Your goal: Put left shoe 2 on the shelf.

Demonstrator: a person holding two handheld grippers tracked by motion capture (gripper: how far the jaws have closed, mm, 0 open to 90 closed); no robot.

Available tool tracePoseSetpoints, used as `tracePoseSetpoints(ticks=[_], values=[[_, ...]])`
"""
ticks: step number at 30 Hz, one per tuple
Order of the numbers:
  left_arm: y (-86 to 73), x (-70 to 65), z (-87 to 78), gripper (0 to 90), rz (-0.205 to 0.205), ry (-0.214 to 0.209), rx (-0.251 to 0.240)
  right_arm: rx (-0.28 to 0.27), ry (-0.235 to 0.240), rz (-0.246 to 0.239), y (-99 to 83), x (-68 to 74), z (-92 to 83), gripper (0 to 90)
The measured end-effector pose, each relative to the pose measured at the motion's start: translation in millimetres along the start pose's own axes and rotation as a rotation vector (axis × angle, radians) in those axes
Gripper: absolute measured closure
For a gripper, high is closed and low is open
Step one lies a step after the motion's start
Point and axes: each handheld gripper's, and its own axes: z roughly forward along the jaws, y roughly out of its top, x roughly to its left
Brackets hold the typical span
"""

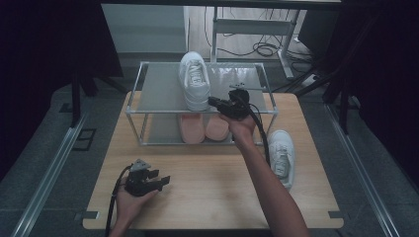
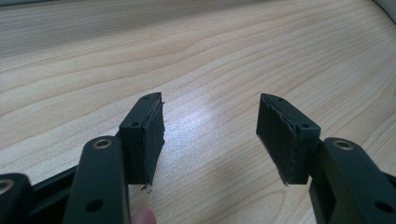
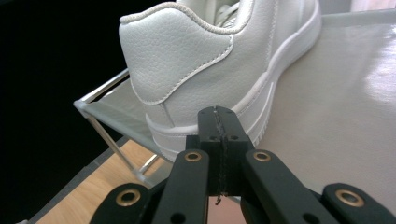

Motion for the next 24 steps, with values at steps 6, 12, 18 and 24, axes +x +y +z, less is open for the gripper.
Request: tracePoseSetpoints(ticks=[6, 12, 18, 24], values=[[-0.1, 0.4, 0.0, 42.0, 0.005, 0.001, 0.002, 0.007, 0.019, -0.011, 0.3, 8.4, 7.0, 90.0], [0.0, 1.5, -1.2, 42.0, 0.005, 0.003, -0.002, 0.011, 0.042, -0.014, -0.5, 17.2, 16.0, 90.0], [-0.4, -0.2, 0.2, 41.9, 0.015, 0.0, 0.005, 0.005, 0.049, -0.013, -2.4, 23.5, 23.7, 90.0], [-0.7, -0.7, 0.7, 41.8, 0.008, 0.001, 0.009, 0.001, 0.054, -0.01, -2.8, 24.6, 25.6, 89.9]])
